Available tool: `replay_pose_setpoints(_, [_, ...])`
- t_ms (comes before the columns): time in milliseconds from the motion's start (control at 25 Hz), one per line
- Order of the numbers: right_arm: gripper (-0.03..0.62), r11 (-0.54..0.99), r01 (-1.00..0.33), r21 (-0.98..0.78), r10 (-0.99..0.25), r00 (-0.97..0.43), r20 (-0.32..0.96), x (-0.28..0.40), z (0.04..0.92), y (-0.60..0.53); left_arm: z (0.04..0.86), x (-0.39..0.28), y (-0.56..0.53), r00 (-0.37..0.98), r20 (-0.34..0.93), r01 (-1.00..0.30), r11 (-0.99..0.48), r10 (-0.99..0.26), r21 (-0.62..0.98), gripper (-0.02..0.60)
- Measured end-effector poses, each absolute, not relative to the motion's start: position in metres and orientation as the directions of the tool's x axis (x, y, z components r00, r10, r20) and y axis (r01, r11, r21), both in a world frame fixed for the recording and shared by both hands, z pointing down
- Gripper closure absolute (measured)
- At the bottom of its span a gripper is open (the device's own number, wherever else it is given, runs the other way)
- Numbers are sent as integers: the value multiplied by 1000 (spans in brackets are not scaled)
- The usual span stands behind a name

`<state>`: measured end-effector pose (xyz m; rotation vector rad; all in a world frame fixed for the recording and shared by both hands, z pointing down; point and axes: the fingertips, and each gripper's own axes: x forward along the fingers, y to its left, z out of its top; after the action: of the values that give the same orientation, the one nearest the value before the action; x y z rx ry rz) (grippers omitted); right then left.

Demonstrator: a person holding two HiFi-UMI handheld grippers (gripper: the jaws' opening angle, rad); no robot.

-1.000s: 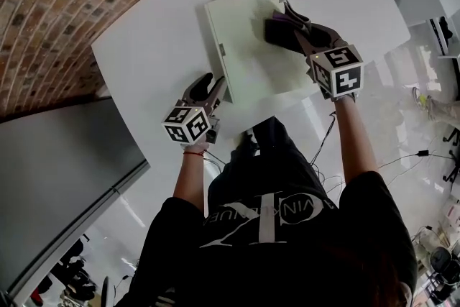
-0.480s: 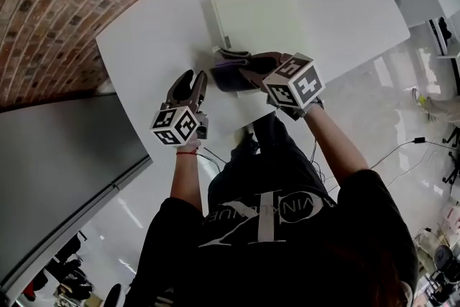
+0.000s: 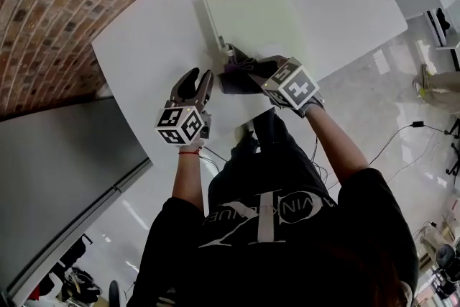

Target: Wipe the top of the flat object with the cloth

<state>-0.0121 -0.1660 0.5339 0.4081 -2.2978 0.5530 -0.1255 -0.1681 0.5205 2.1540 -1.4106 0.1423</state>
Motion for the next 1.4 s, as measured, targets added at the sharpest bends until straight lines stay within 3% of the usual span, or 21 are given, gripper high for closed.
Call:
replay_pose_setpoints(320, [536,801,-544,-249,-205,-640,740,43,540,-180,529,-88,-174,522,412,-846,-391,-746,364,419])
replay_pose_setpoints(680, [536,752,-625,-210,-294,-604,741,81,537,-190,549,-39,-173,590,507,-800,-536,-628,268,471])
replay_pose_setpoints(760, [536,751,-627,-208,-301,-605,737,81,536,-190,554,-34,-173,576,530,-807,-535,-623,248,474])
replay_pose_setpoints(840, [536,754,-630,-187,-307,-589,747,85,536,-190,557,-34,-174,544,554,-820,-538,-630,194,522])
replay_pose_setpoints(1400, [536,615,-773,-151,-417,-483,770,163,537,-214,557,-28,-177,493,590,-838,-531,-640,124,529])
